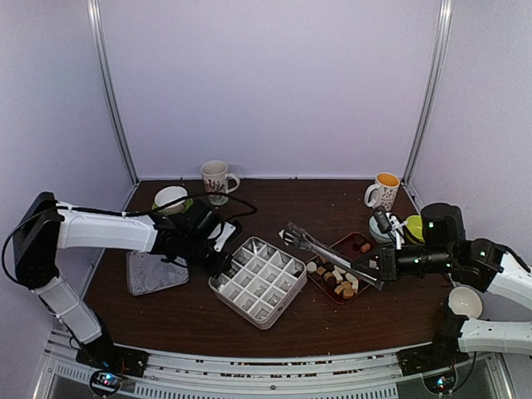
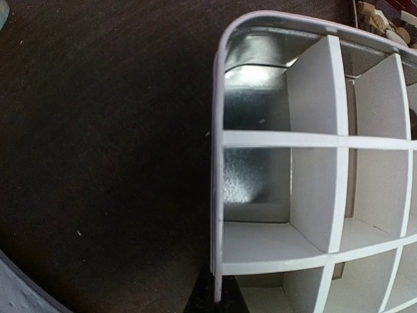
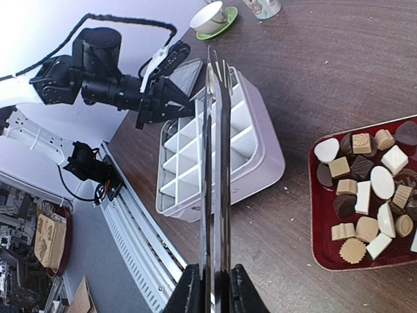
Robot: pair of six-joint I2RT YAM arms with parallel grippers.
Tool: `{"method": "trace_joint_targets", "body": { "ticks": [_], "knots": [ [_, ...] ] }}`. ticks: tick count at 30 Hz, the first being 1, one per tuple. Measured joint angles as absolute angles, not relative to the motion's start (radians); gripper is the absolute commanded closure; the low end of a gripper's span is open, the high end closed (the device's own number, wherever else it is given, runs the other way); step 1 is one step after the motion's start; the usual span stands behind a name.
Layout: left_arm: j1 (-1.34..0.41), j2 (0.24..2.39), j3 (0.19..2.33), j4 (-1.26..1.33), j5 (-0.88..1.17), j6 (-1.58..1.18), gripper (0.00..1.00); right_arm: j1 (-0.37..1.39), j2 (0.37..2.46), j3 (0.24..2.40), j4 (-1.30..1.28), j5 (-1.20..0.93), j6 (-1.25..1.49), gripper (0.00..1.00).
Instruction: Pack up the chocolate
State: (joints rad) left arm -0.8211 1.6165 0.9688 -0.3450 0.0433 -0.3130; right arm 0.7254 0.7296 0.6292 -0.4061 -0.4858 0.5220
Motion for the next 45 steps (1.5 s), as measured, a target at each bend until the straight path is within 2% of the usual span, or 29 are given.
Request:
{"method": "trace_joint_targets", "body": {
  "ticks": [5,9,19,29,39,45],
  "knots": [
    [-0.802,1.652,0.994,-0.358,0.105,-0.335,0.99,0.756,0.798,0.626,-0.354,-0.517,0.527,0.86],
    [-0.807,1.670,1.012,-0.368,0.135,-0.341,0.90,0.780,0.857,0.626,-0.336,-0.514,0.522,0.86],
    [-0.807,1.689,1.015,-0.373,0.144,-0.357,0.88,0.793,0.904,0.631,-0.332,-0.467,0.498,0.87],
    [-0.807,1.681,1.015,-0.368,0.131,-0.365,0.66,0.793,0.904,0.631,-0.332,-0.445,0.496,0.87],
    [-0.807,1.589,1.002,-0.368,0.100,-0.370,0.55,0.793,0.904,0.632,-0.342,-0.440,0.496,0.87],
    [-0.807,1.501,0.959,-0.355,0.058,-0.378,0.45,0.799,0.904,0.633,-0.344,-0.436,0.497,0.87]
  ]
}}
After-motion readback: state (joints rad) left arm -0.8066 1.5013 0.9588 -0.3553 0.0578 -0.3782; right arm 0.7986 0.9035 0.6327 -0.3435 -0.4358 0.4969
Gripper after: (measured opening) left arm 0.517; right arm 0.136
